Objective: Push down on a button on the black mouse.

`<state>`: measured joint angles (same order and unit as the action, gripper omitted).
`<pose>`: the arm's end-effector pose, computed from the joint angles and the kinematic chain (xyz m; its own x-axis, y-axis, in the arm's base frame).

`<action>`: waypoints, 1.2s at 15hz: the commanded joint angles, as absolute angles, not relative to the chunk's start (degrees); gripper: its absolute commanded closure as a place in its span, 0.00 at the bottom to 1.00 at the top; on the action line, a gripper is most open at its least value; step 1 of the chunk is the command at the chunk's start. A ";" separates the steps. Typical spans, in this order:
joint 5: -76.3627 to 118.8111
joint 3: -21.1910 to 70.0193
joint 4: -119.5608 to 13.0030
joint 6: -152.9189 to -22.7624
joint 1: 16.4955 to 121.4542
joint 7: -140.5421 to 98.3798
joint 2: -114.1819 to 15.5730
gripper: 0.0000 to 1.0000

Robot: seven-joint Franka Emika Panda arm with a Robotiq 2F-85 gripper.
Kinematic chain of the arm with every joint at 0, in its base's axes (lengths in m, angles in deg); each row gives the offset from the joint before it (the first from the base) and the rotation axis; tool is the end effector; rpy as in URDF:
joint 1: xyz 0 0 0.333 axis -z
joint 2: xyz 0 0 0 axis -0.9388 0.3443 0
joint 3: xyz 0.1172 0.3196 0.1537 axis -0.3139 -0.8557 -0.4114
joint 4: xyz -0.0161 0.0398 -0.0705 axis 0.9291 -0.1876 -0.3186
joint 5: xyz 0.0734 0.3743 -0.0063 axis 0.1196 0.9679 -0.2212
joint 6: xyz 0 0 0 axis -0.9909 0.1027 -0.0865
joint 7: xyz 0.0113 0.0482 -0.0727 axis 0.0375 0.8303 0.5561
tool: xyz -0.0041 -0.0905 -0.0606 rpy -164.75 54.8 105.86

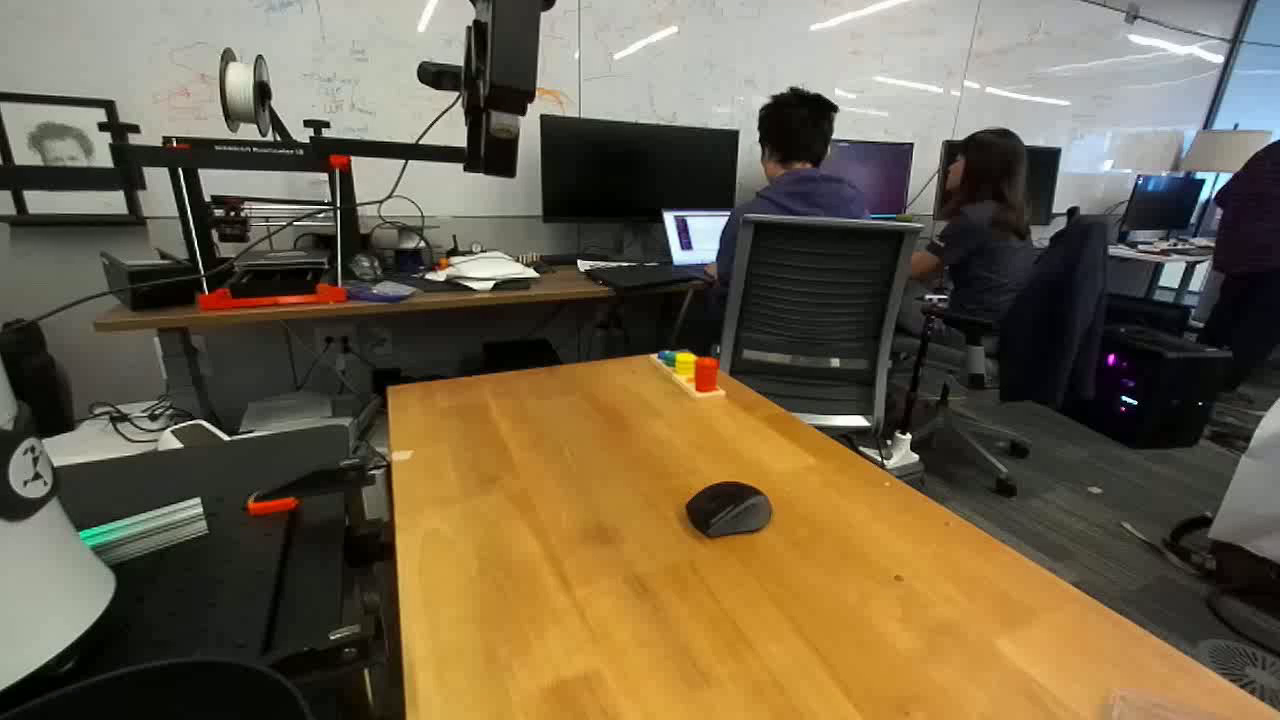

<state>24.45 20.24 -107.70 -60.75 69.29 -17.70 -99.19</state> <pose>0.3135 0.0049 0.5002 0.9946 -0.0099 -0.1032 -0.0100 -0.9999 -0.0004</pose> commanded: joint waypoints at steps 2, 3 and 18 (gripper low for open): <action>24.51 20.12 -107.61 -60.65 69.44 -17.62 -99.18 0.00; 24.51 20.12 -107.61 -60.65 69.44 -17.62 -99.18 0.00; 14.23 17.40 -107.47 -76.25 69.85 -16.71 -95.53 0.00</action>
<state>18.90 18.78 -107.94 -67.88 69.29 -17.69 -98.83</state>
